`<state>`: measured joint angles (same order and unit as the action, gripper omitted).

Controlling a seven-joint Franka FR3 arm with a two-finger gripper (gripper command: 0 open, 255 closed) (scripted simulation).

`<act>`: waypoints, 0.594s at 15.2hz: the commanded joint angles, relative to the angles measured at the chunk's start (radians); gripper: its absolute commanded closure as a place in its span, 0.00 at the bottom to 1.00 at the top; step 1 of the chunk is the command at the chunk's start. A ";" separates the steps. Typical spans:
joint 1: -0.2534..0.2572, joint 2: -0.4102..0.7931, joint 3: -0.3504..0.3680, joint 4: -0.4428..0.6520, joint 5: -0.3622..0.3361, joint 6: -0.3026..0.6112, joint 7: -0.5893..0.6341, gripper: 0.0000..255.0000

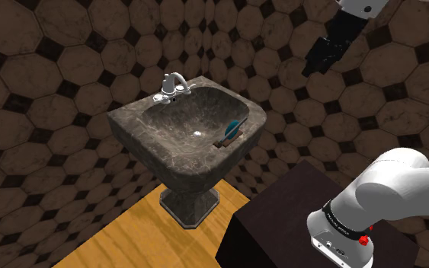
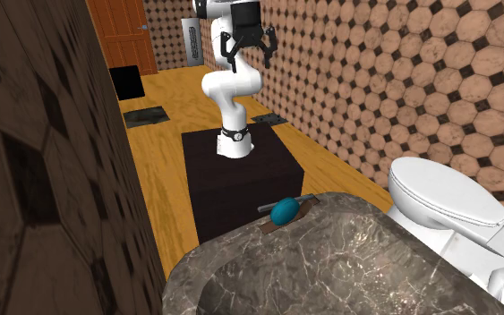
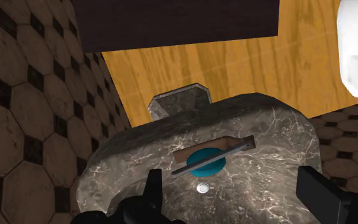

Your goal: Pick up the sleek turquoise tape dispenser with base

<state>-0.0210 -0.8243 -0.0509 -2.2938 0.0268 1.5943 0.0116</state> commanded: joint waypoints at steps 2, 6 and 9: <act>-0.005 0.000 0.018 -0.031 0.007 0.035 0.032 0.00; -0.025 0.021 0.091 -0.137 0.033 0.176 0.161 0.00; -0.039 0.059 0.148 -0.199 0.051 0.285 0.258 0.00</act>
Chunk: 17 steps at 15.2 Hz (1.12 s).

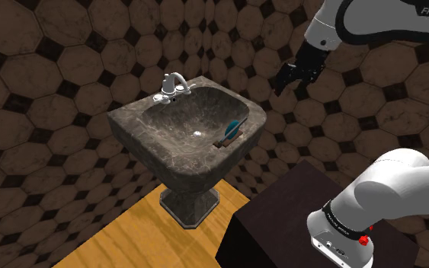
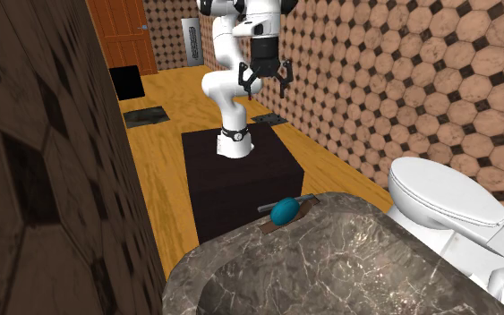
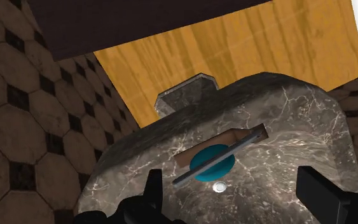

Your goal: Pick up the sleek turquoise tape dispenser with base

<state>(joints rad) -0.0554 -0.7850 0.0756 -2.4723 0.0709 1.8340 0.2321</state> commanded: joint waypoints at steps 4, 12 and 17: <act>-0.026 0.102 0.100 -0.077 0.024 0.195 0.171 0.00; -0.107 0.363 0.267 -0.099 -0.010 0.489 0.472 0.00; -0.196 0.575 0.374 -0.051 -0.136 0.641 0.720 0.00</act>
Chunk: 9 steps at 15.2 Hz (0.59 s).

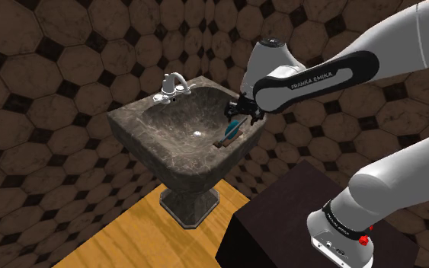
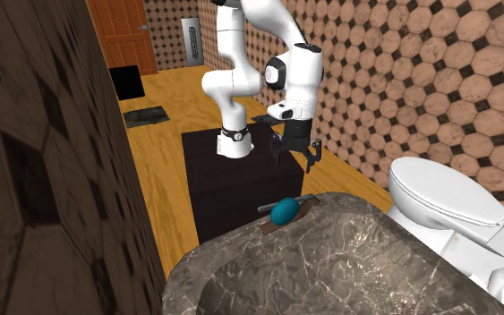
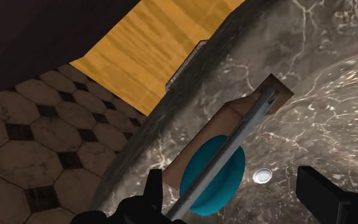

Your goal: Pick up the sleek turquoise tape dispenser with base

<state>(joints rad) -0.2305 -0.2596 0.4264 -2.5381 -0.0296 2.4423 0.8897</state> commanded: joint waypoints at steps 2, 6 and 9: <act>-0.058 0.144 0.059 0.048 -0.125 0.078 0.186 0.00; -0.083 0.282 0.073 0.100 -0.285 0.127 0.374 0.00; -0.081 0.321 0.065 0.095 -0.338 0.161 0.417 0.00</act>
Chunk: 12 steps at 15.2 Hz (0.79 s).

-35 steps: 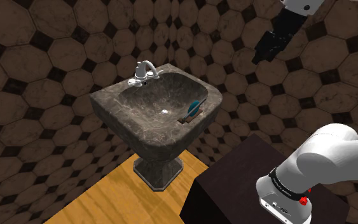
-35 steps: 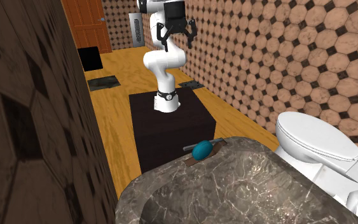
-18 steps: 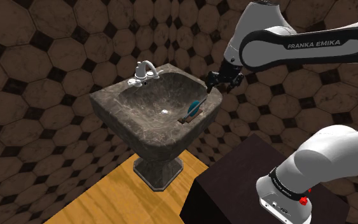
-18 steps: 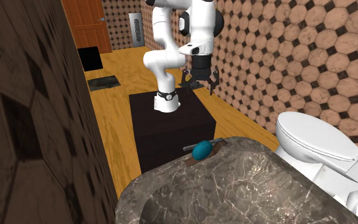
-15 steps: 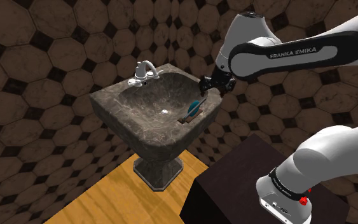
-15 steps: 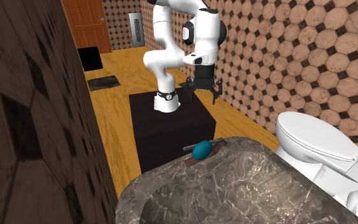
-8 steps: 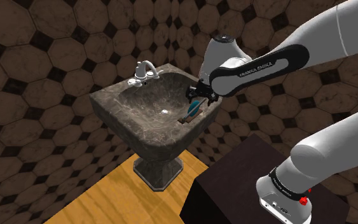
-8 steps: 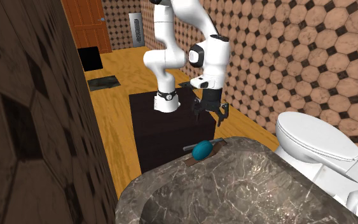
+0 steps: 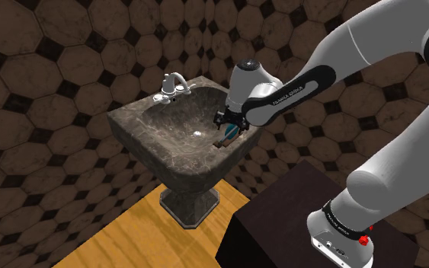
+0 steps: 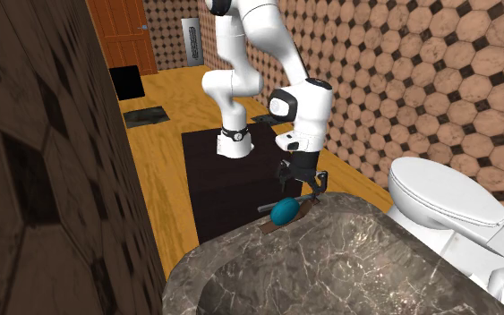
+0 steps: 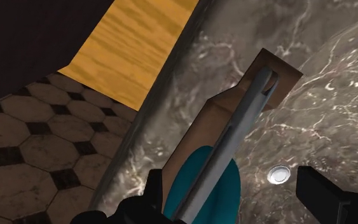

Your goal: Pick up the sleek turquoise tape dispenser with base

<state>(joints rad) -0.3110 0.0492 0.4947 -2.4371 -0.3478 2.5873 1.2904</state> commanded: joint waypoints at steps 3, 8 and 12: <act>0.003 0.054 -0.015 -0.007 -0.079 0.047 0.063 0.00; 0.005 0.059 -0.017 -0.008 -0.087 0.051 0.071 1.00; 0.005 0.059 -0.017 -0.007 -0.087 0.051 0.071 1.00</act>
<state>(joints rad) -0.3059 0.1073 0.4782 -2.4443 -0.4344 2.6383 1.3610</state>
